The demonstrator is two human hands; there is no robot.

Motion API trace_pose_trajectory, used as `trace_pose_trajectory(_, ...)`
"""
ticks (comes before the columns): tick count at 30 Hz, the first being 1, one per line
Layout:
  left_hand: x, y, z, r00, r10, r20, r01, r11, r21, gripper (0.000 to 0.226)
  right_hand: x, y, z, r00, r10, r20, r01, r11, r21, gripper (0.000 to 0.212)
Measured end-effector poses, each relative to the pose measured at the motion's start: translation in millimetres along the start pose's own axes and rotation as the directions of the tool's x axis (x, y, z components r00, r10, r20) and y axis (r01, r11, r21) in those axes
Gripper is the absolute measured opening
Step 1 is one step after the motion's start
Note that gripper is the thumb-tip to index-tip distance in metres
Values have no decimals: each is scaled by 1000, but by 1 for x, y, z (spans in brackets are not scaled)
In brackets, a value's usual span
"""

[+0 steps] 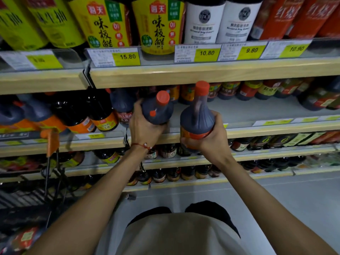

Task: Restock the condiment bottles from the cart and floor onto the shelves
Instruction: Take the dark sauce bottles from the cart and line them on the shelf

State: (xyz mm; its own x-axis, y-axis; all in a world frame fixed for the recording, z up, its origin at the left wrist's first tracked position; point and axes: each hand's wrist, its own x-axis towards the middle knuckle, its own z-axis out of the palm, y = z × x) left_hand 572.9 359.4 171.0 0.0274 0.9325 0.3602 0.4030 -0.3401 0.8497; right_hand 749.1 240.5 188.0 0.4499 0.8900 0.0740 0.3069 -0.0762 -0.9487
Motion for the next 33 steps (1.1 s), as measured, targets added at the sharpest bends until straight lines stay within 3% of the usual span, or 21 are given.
trace_pose_trajectory(6, 26, -31, 28, 999, -18, -30, 19, 1000, 19, 87, 17, 19, 8, 999, -45, -23, 46, 998, 39, 99)
trace_pose_trajectory(14, 33, -55, 49, 980, -195, -47, 197, 980, 37, 88, 25, 33, 13, 997, -70, -40, 72, 996, 61, 98)
trace_pose_trajectory(23, 34, -44, 39, 956, -284, 79, 287, 958, -22, 91, 13, 26, 16, 999, -13, -35, 16, 997, 81, 99)
trace_pose_trajectory(28, -1, -26, 22, 922, -388, 0, 383, 911, -154, 55, -3, 16, 7, 999, 52, 0, -52, 994, 94, 97)
trace_pose_trajectory(30, -17, -11, 14, 890, -417, 184, 449, 874, -188, 35, -7, 13, 2, 996, 77, 33, -81, 989, 124, 94)
trace_pose_trajectory(33, -47, 16, 6, 783, -310, 539, 445, 885, -137, 58, -11, 8, -6, 990, 109, 92, -124, 977, 173, 88)
